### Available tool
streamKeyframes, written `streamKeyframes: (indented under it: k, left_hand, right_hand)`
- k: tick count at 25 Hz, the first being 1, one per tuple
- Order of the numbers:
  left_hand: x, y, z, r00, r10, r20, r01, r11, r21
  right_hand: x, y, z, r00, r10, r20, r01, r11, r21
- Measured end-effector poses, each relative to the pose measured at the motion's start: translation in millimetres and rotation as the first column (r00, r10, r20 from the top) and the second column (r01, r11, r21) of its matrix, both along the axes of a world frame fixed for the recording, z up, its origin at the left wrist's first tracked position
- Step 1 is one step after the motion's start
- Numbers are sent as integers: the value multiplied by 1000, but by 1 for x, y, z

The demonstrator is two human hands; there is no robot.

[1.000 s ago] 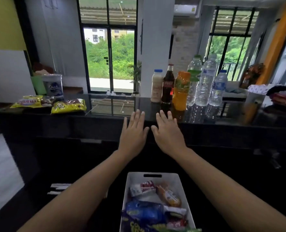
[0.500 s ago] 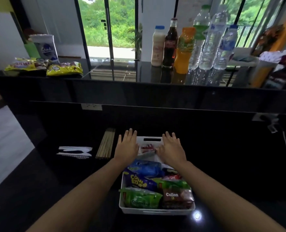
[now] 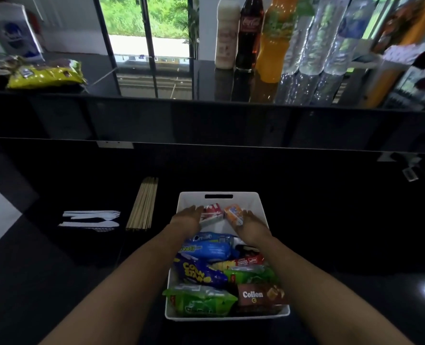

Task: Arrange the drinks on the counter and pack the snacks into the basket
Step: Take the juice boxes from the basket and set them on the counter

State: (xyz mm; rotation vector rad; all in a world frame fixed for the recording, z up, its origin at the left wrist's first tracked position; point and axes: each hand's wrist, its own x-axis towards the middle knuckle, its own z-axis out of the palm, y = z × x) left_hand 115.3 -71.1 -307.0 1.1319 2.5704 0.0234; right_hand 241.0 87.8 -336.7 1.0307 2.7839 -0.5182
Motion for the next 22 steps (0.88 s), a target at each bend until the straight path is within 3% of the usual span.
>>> streamKeyframes:
  k: [6, 12, 16, 22]
  left_hand:
    - [-4, 14, -2, 994, 37, -107, -44, 997, -68]
    - [0, 0, 14, 993, 97, -74, -86, 987, 139]
    - [8, -35, 50, 983, 121, -138, -40, 875, 482]
    - [40, -73, 127, 897, 295, -331, 90, 610, 787]
  right_hand:
    - [-10, 6, -13, 999, -48, -15, 48, 997, 65]
    - [9, -4, 11, 955, -44, -294, 57, 998, 36]
    - [26, -15, 57, 779, -8, -627, -60, 994, -86]
    - [35, -51, 152, 496, -35, -867, -135, 984, -117]
